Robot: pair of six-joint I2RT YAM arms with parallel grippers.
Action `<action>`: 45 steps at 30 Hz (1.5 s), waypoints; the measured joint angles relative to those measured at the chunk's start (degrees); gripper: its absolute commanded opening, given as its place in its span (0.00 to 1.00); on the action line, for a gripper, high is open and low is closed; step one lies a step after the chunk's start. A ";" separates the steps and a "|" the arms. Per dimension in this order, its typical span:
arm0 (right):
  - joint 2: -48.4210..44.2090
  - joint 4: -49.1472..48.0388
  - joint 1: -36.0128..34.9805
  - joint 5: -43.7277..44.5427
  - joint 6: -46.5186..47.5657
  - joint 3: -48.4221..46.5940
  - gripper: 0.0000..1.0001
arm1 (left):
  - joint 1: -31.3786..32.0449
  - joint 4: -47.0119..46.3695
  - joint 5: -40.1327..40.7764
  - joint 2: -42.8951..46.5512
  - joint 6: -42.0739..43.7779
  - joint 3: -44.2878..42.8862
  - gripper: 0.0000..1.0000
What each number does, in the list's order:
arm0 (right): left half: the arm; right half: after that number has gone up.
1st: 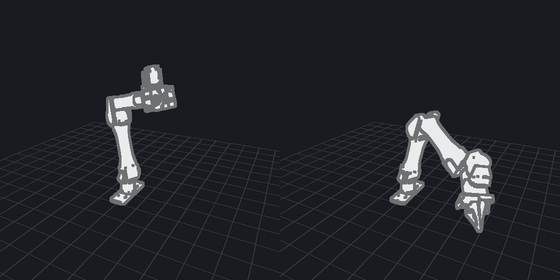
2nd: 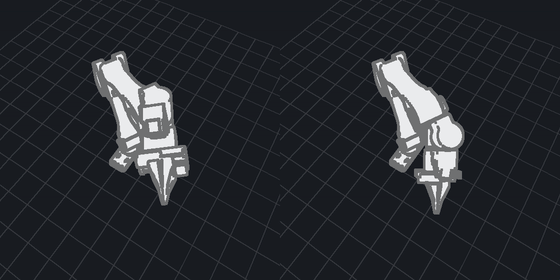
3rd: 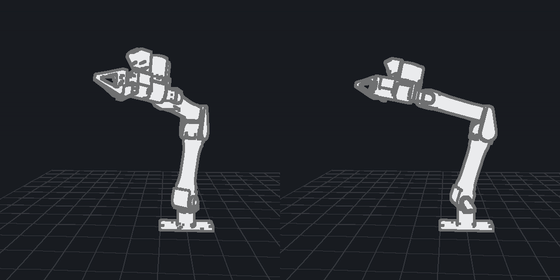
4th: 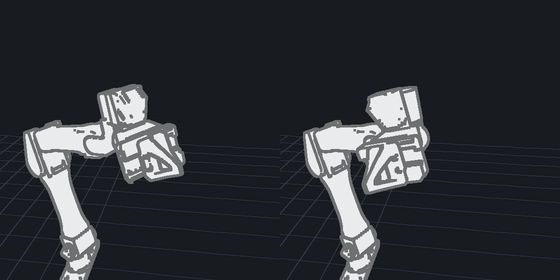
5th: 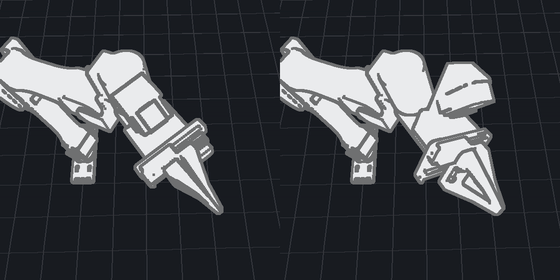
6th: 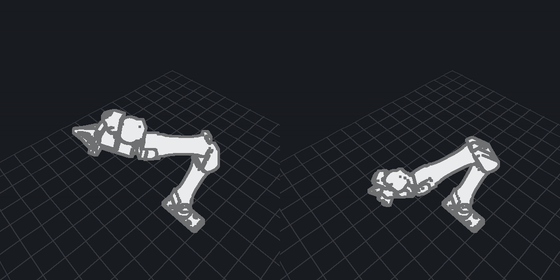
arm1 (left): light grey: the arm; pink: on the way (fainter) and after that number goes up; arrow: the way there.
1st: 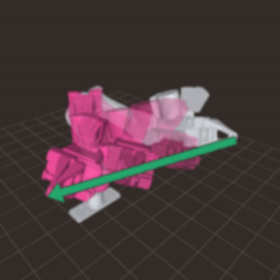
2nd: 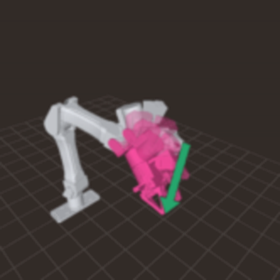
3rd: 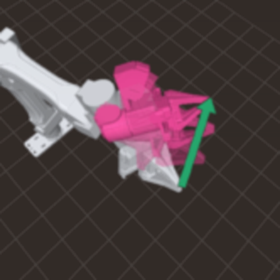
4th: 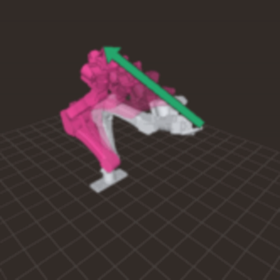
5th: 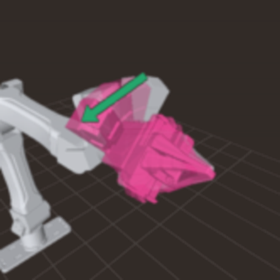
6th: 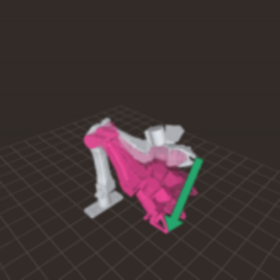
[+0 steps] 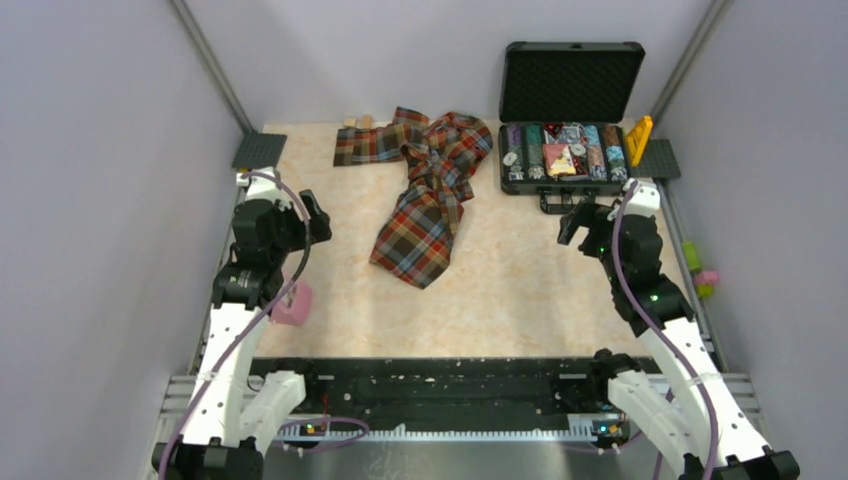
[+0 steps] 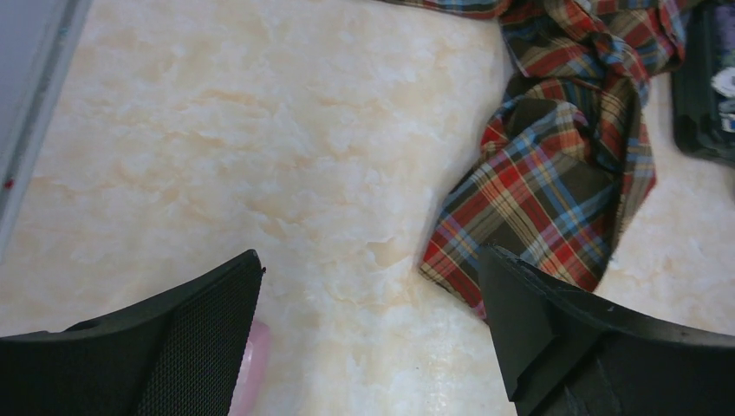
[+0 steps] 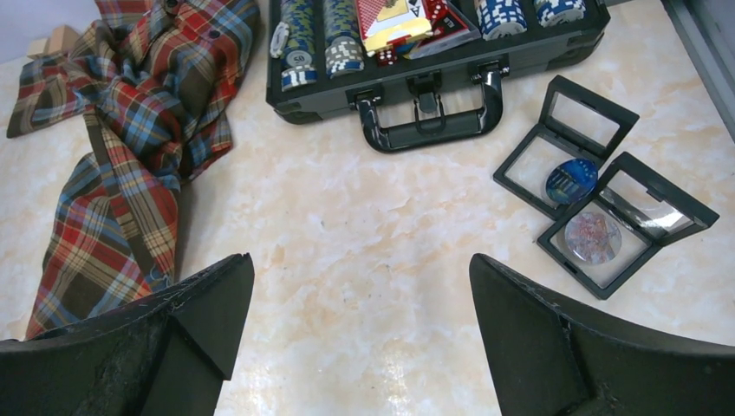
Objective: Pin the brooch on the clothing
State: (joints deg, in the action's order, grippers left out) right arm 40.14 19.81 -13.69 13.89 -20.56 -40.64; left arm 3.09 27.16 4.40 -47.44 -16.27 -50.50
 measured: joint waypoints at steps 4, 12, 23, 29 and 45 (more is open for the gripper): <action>0.02 0.00 0.00 -0.09 0.20 0.00 0.99 | 0.22 -0.63 -7.52 -0.44 -1.18 0.04 0.98; -0.17 -0.46 0.00 -1.99 0.37 0.11 0.97 | 21.20 -10.67 -10.29 -4.46 -7.04 0.55 0.97; 0.68 -2.29 0.00 -8.33 -1.90 2.75 0.95 | 34.12 -30.97 -6.40 -32.33 -19.78 0.90 0.82; 1.14 -2.40 0.00 -11.06 -3.08 3.17 0.95 | 34.29 -33.00 -1.66 -45.57 -22.60 -2.51 0.72; -0.79 0.42 0.00 -13.16 -3.32 4.76 0.94 | 33.53 -37.81 -2.40 -60.94 -23.93 -13.57 0.00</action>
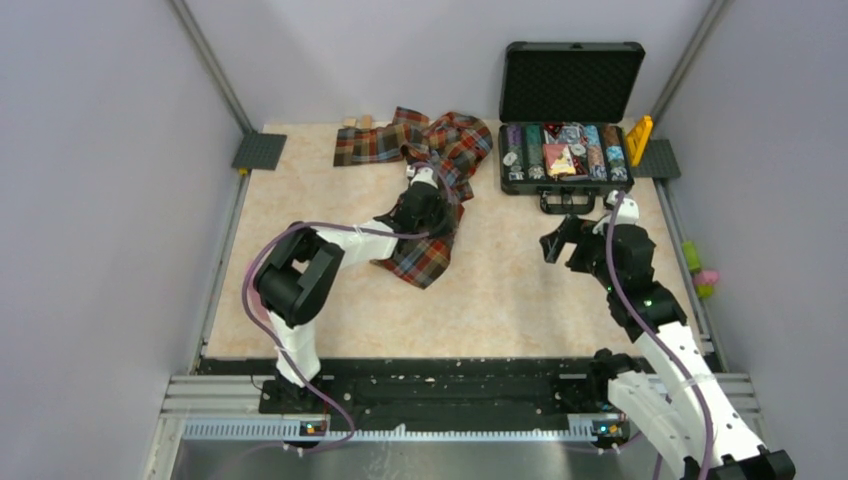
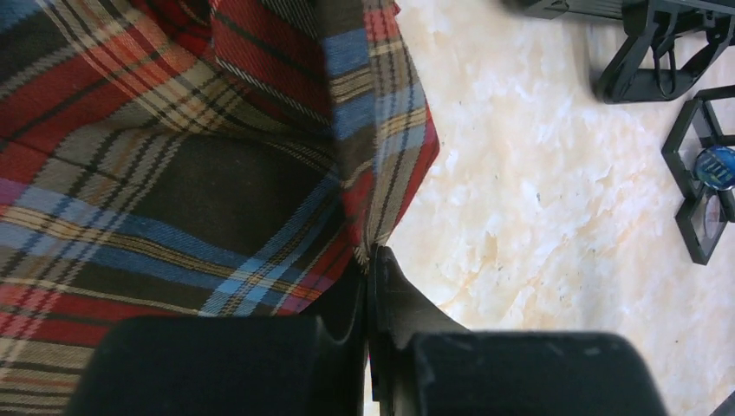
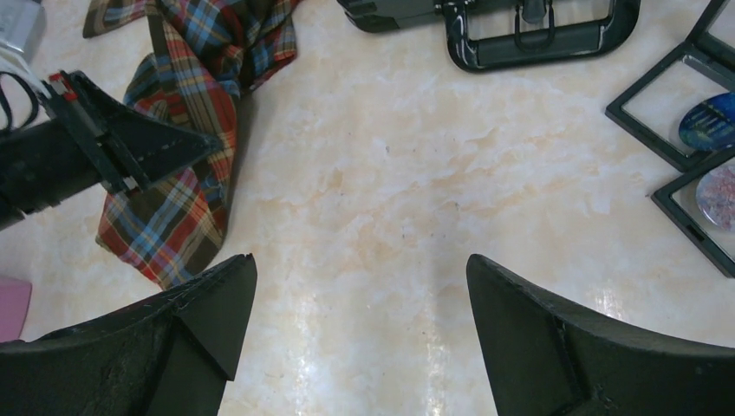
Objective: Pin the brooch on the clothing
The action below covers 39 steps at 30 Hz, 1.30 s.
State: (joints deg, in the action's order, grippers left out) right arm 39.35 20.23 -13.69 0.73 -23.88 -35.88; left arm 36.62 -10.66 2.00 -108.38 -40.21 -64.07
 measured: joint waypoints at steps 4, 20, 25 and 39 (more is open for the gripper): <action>-0.87 1.55 0.00 -0.02 0.00 0.26 0.94 | -0.57 1.16 -0.22 2.62 2.54 0.00 0.00; 7.21 -2.14 -0.24 -12.11 -2.29 1.14 0.89 | -17.11 25.88 -9.88 60.00 15.37 -4.31 0.00; 14.91 -5.55 -5.99 -13.51 -2.97 1.49 0.85 | -17.44 33.75 -12.57 63.41 18.23 3.93 0.00; 46.31 -14.45 -23.82 -2.08 -2.03 -7.85 0.62 | -17.55 41.97 -13.38 66.64 23.91 7.06 0.00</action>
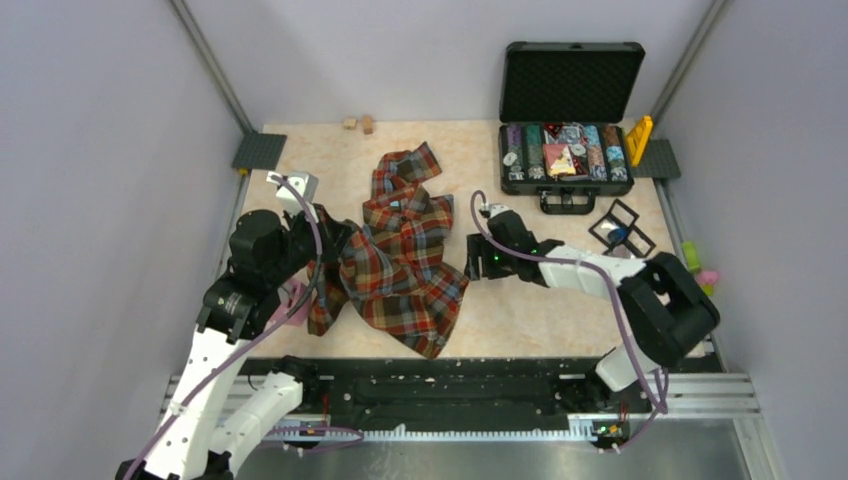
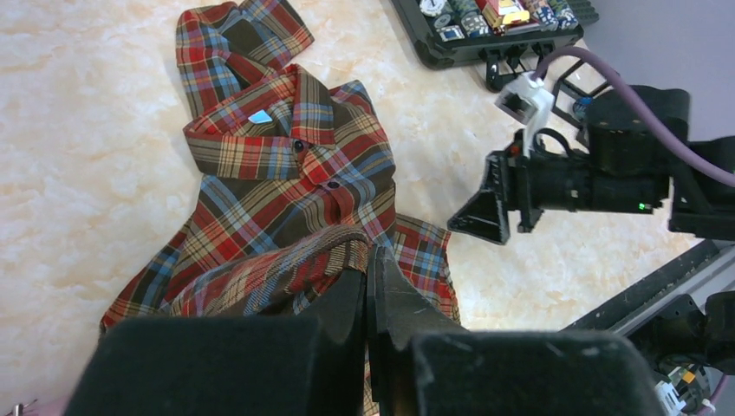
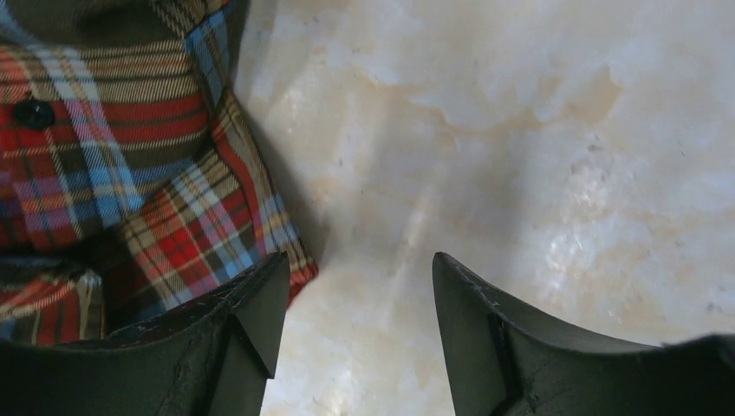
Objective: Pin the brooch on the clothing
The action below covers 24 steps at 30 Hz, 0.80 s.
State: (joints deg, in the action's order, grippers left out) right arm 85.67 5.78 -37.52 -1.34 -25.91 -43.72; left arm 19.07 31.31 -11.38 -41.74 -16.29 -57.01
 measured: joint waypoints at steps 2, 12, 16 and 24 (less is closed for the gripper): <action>3.67 -0.48 -0.26 0.24 0.39 -2.21 0.60 | 0.00 0.26 -0.07 0.00 0.15 0.00 0.00; 10.62 -2.97 -3.37 -3.67 -0.09 -6.58 0.48 | -0.13 0.92 -0.35 -0.07 0.04 0.00 0.00; 10.82 -4.39 -4.13 -6.54 -1.42 -6.51 0.11 | -0.17 0.87 -0.35 -0.46 -0.31 0.00 0.00; 7.23 -2.86 -3.98 -5.05 -3.80 -6.19 0.00 | -1.68 -1.62 -0.70 -4.61 -3.34 -0.09 0.00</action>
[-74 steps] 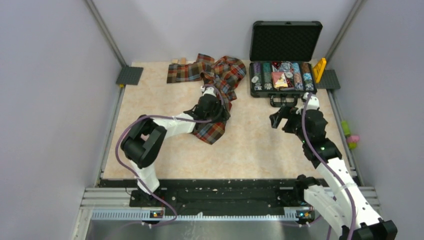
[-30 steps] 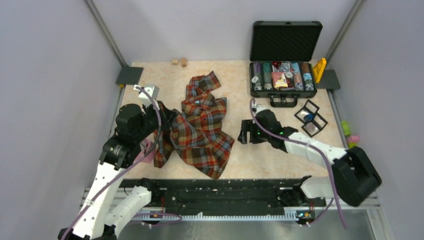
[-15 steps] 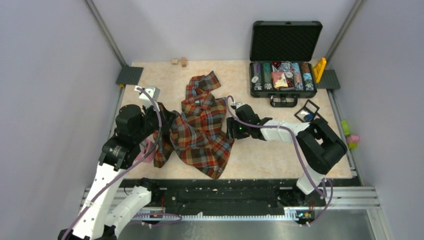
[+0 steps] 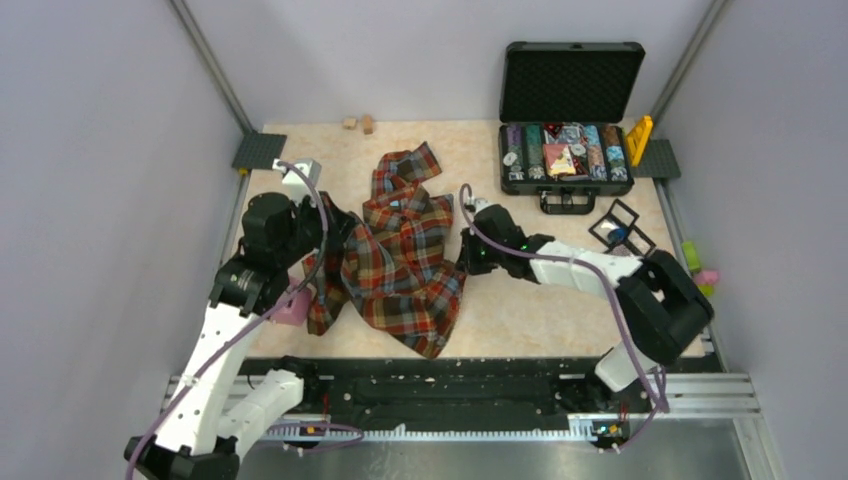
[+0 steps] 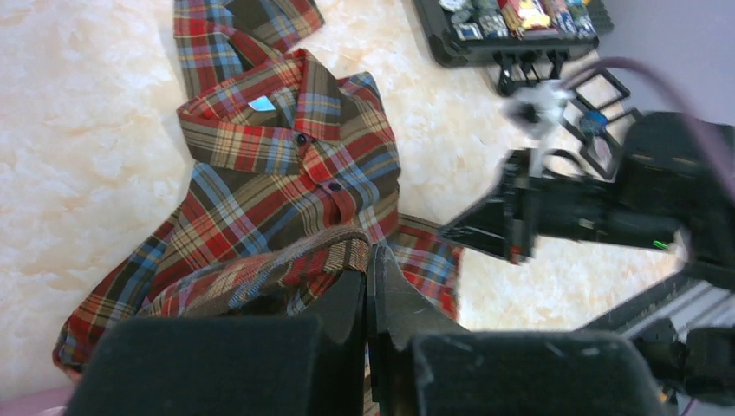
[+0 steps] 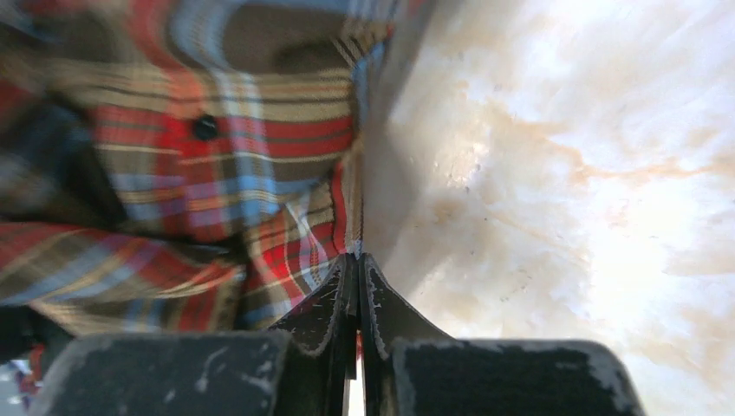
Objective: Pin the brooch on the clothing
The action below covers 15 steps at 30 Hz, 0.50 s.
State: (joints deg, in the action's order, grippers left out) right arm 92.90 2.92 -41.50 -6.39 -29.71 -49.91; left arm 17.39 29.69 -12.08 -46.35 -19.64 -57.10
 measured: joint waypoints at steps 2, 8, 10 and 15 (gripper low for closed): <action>-5.20 3.58 1.01 1.64 0.22 -1.57 0.00 | -2.12 -0.63 -0.66 -3.19 -1.20 -1.49 0.00; -11.76 8.57 13.20 1.07 1.68 -26.45 0.00 | -15.04 -4.76 -5.31 -19.34 -7.74 -16.76 0.00; -10.47 8.94 18.21 0.17 2.14 -38.01 0.00 | -19.67 -7.08 -6.86 -25.31 -10.43 -24.94 0.00; -0.13 10.43 24.37 -1.33 4.37 -73.02 0.00 | -26.73 -13.55 -12.81 -39.89 -16.13 -51.19 0.00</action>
State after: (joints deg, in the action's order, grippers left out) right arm 92.77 13.34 -17.12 -7.73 -25.34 -122.93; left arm -9.34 16.14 -24.88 -86.24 -35.77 -108.29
